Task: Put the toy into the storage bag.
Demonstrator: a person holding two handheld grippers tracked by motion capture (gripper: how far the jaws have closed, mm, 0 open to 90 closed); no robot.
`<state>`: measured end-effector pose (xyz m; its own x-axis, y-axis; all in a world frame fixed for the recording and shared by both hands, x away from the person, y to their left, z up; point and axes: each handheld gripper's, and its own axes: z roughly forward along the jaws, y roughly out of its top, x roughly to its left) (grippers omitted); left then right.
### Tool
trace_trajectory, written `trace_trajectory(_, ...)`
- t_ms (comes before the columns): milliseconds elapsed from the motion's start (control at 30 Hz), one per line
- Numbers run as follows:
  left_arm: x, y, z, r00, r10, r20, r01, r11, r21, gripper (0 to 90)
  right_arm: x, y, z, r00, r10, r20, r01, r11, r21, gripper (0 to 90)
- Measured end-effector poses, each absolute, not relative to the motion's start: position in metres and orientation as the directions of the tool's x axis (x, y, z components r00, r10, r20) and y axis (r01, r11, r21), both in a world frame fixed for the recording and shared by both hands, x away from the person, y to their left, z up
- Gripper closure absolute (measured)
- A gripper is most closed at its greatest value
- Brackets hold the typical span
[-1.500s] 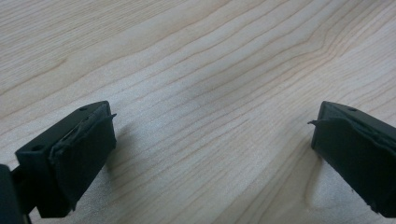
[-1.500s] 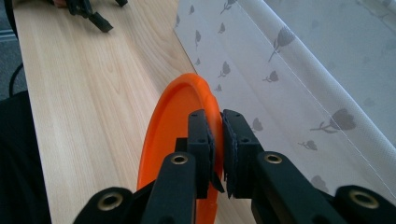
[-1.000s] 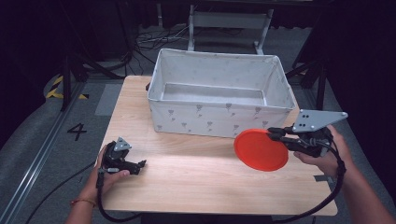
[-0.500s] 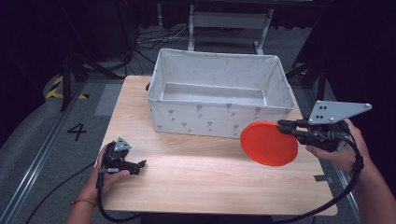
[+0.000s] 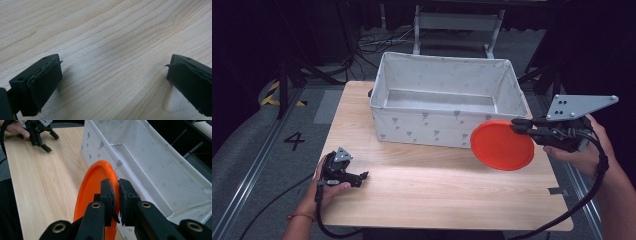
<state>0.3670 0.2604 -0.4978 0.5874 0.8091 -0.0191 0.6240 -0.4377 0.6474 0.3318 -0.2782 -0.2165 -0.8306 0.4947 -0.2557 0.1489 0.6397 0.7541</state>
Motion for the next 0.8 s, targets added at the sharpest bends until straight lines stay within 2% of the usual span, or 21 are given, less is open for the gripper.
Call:
trace_trajectory(433,0.366,0.26,-0.498,0.58,0.814,-0.016,0.625,-0.432,0.65,0.4,0.34,-0.28,-0.179,-0.809,0.51,-0.293,0.126,0.636,0.762,82.6)
trace_trajectory(800,0.367,0.261,-0.498,0.588,0.809,-0.013,0.62,-0.44,0.649,0.4,0.365,-0.265,-0.167,-0.799,0.513,-0.313,0.14,0.666,0.732,82.6)
